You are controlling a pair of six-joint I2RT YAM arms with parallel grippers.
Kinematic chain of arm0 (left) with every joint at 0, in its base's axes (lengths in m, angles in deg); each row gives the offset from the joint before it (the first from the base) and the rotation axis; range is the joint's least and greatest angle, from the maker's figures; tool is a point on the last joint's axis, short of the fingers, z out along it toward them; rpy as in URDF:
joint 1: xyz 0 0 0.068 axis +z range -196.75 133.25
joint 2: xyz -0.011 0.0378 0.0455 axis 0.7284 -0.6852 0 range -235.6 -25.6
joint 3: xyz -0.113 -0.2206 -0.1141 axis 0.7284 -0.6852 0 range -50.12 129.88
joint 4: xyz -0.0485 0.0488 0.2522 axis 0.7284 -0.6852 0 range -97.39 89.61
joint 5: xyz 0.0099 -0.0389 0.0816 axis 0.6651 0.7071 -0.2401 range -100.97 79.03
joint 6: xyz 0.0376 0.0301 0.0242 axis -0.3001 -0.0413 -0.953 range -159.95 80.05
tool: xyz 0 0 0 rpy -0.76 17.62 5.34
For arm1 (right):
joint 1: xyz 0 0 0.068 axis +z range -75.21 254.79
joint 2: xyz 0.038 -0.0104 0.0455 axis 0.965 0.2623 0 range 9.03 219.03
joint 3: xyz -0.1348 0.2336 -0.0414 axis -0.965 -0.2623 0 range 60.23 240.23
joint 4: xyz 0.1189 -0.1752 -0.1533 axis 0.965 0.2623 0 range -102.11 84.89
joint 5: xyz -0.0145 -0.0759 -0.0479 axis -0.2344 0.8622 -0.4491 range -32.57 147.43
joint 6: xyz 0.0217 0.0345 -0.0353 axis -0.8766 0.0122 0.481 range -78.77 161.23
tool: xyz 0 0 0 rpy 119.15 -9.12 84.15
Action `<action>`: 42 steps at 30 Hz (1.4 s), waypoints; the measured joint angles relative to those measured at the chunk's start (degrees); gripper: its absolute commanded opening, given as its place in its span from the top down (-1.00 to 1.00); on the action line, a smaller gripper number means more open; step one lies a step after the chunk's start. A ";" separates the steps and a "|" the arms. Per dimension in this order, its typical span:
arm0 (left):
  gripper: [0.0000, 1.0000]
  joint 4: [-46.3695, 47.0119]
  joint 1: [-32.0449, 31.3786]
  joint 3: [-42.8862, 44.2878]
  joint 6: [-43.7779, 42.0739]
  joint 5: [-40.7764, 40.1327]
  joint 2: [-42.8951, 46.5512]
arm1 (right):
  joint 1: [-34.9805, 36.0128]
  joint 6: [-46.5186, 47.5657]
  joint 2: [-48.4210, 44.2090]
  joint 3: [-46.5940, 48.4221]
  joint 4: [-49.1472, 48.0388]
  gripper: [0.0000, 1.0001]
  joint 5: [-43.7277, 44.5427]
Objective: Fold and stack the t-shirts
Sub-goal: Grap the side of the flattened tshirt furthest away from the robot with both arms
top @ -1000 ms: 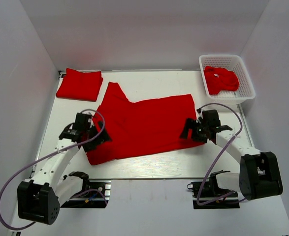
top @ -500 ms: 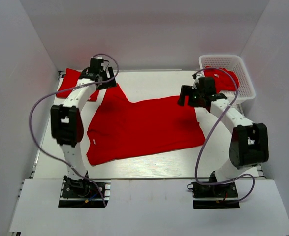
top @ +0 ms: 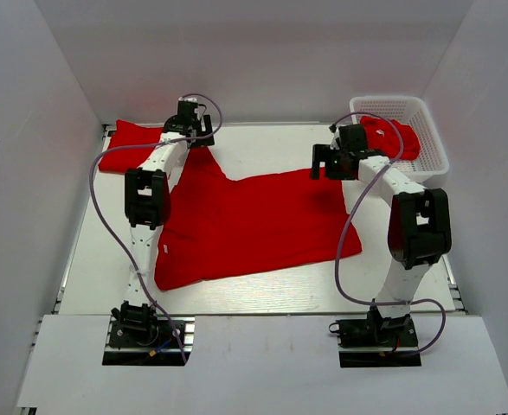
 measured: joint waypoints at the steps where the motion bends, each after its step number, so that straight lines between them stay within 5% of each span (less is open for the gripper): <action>1: -0.97 0.70 0.00 -0.33 0.00 -0.46 -0.07 | 0.00 0.02 0.57 0.31 0.39 -0.81 0.11; 13: -0.56 6.34 0.00 -0.85 0.52 -2.84 -4.22 | 0.00 -0.04 3.04 2.25 1.57 -0.81 0.87; 17: 0.23 7.78 0.00 -1.31 0.94 -1.64 -4.33 | 0.00 -0.31 3.98 2.82 1.55 -0.81 2.05; 18: 0.74 8.24 0.00 -1.62 0.90 -1.14 -4.33 | 0.00 -0.57 4.42 3.15 1.62 -0.81 2.82; 19: 1.00 9.05 0.02 -2.01 1.03 -0.55 -4.33 | 0.00 -1.01 4.96 3.54 1.62 -0.81 3.72; 30: 1.00 19.96 0.04 -17.44 -0.07 1.99 3.02 | 0.52 -8.31 14.45 11.37 -0.39 -0.81 13.00; 42: 1.00 21.75 0.04 -20.46 -0.87 2.99 4.59 | 4.87 -10.32 24.61 20.48 -2.38 -0.81 28.74</action>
